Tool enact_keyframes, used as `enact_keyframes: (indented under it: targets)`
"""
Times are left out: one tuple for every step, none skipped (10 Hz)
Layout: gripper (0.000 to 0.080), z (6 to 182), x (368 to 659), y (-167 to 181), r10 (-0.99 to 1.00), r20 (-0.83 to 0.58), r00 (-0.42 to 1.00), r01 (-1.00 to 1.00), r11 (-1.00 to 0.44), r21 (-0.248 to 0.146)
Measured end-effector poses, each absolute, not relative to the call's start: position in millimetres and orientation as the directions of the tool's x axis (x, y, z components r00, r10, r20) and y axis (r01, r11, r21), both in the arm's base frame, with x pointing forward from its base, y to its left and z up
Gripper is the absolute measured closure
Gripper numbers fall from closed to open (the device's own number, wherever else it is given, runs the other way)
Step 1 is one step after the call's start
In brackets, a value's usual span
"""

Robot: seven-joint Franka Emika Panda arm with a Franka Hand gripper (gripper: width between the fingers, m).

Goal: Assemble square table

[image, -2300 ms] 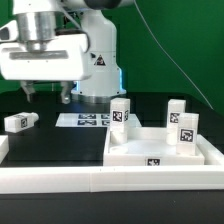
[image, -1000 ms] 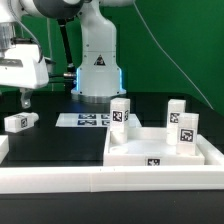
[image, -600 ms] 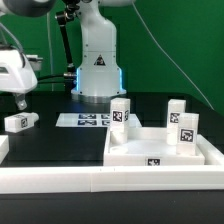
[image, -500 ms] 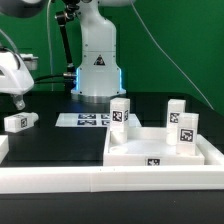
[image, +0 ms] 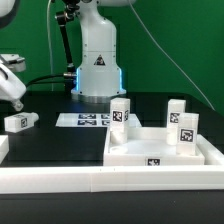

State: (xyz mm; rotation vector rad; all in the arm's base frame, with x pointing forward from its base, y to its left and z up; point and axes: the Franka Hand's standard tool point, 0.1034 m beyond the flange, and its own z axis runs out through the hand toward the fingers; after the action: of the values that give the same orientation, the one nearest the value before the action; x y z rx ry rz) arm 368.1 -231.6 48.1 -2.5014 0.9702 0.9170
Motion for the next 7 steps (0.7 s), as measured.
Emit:
enact_keyframes:
  targets:
    - [0.0150, 45.0, 368, -234, -0.481, -0.682, 0.551, -0.688, -0.725, -0.044]
    - [0.0150, 44.6, 363, -234, -0.448, -0.732, 0.513, -0.685, -0.728, -0.036]
    - [0.0150, 41.1, 364, -235, -0.426, -0.761, 0.489, -0.686, -0.727, -0.035]
    - [0.0150, 34.8, 370, -235, -0.432, -0.742, 0.512, -0.672, -0.739, -0.034]
    - [0.0150, 31.9, 374, -229, -0.428, -0.735, 0.526, -0.658, -0.752, -0.034]
    - [0.0150, 28.3, 376, -226, -0.426, -0.729, 0.536, -0.649, -0.760, -0.033]
    - [0.0150, 23.4, 378, -225, -0.428, -0.721, 0.545, -0.643, -0.765, -0.032]
